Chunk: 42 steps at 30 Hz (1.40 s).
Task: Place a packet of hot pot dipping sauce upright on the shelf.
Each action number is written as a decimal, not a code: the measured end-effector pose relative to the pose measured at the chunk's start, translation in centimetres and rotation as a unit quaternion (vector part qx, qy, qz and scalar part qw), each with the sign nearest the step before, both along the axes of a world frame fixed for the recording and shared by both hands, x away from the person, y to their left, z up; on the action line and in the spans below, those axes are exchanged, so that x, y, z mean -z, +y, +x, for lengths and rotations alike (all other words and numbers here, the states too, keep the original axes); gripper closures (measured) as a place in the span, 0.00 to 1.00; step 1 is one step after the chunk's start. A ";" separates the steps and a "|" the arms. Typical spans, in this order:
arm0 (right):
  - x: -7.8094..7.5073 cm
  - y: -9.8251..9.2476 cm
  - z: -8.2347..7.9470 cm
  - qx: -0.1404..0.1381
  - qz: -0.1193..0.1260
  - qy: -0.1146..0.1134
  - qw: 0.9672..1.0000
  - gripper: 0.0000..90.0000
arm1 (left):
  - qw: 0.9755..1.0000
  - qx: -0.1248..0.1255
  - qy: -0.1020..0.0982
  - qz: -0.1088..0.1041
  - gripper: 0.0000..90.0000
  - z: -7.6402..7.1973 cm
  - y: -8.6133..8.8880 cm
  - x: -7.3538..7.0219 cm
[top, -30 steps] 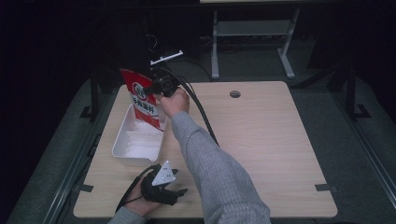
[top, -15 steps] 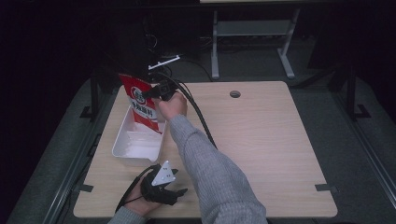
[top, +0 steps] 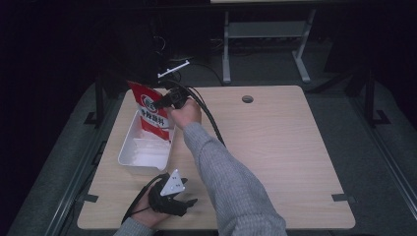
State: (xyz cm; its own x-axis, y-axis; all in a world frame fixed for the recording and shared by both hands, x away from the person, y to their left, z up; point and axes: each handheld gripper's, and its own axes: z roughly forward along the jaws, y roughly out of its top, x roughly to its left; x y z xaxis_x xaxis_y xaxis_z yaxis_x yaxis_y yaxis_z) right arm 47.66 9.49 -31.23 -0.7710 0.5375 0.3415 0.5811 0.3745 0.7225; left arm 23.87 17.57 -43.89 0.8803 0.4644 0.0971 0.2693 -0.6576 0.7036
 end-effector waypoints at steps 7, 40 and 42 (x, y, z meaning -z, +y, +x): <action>0.4 -0.6 -0.3 -0.013 -0.025 0.000 1.000 0.96 | 1.000 -0.001 0.000 0.000 0.31 0.0 0.0 0.0; 2.0 -5.2 -0.2 0.003 -0.033 0.024 0.999 0.67 | 1.000 -0.004 0.003 0.002 0.31 0.1 -0.1 0.1; 2.1 -5.8 -0.2 0.005 -0.032 0.026 0.999 0.66 | 1.000 -0.005 0.003 0.002 0.30 0.2 -0.1 0.1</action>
